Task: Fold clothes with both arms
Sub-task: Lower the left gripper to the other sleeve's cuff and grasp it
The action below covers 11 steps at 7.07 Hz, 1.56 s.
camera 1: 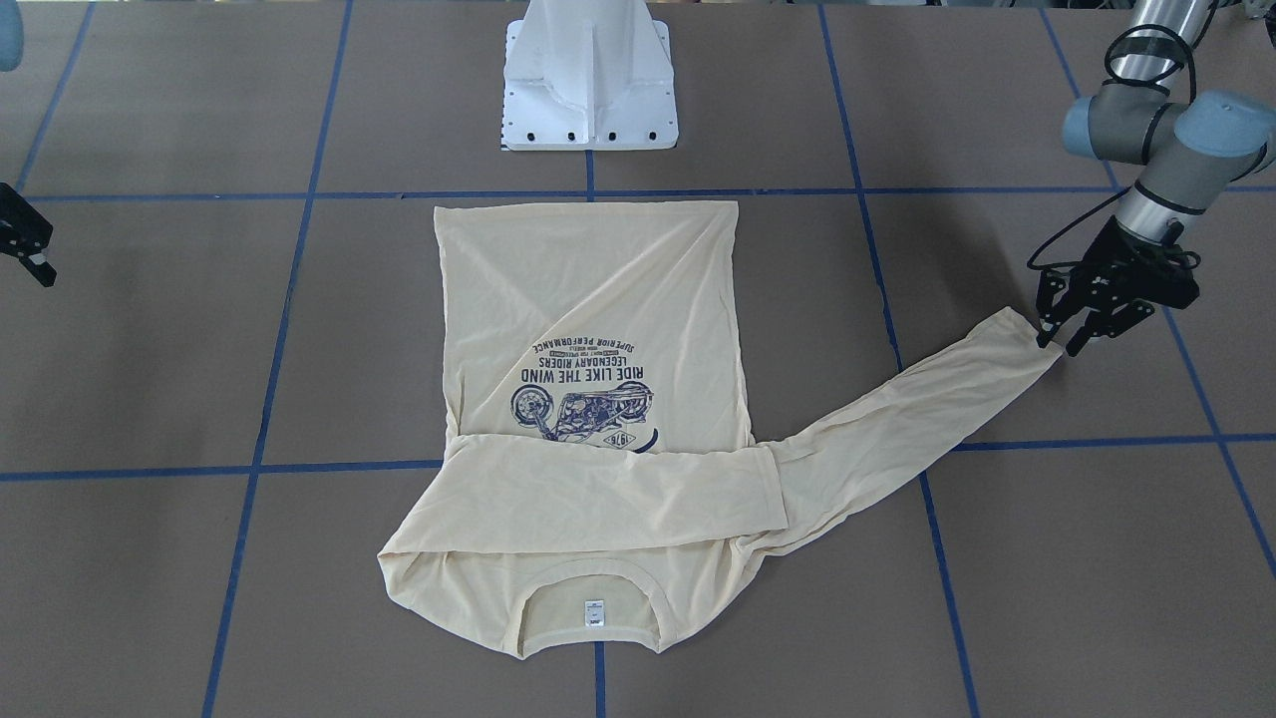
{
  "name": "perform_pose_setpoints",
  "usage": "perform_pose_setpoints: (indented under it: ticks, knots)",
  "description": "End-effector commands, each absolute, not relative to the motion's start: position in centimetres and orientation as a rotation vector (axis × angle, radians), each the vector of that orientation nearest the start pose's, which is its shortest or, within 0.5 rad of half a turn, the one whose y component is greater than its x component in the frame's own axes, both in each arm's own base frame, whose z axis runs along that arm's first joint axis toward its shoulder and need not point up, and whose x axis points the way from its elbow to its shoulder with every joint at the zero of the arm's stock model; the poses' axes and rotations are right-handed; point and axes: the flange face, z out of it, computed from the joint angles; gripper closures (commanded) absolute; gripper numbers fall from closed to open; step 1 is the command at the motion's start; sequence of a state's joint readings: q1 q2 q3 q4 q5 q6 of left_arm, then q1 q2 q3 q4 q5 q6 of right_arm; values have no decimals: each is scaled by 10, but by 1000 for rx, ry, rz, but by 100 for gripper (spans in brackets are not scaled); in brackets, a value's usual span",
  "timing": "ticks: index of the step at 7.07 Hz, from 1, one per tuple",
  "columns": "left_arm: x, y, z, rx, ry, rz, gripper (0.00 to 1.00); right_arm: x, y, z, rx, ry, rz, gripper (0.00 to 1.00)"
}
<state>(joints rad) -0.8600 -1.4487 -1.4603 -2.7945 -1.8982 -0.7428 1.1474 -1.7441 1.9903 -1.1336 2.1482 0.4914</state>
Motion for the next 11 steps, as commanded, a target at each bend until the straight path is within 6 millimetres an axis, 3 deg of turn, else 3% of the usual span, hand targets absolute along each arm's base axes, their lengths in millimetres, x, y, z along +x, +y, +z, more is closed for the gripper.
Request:
perform_pose_setpoints:
  ticks: [1, 4, 5, 6, 7, 8, 10, 11]
  knots:
    - [227, -417, 642, 535, 877, 136, 64, -108, -431, 488, 350, -790, -134, 0]
    - [227, -417, 641, 539, 880, 138, 100, -108, -431, 489, 348, -788, -133, 0]
    - [225, -416, 631, 550, 896, 152, 100, -108, -432, 489, 349, -789, -133, 0]
    - [220, -400, 610, 498, 978, 209, 100, -108, -432, 489, 348, -788, -133, 0]
    - [208, -398, 587, 481, 1010, 213, 100, -108, -432, 489, 348, -788, -133, 0]
    - [200, -415, 553, 440, 960, 166, 100, -108, -432, 489, 348, -788, -134, 0]
    - [246, -480, 417, 409, 931, 150, 100, -109, -433, 492, 344, -787, -130, 0]
    - [277, -520, 337, 381, 911, 131, 100, -109, -433, 492, 345, -787, -132, 0]
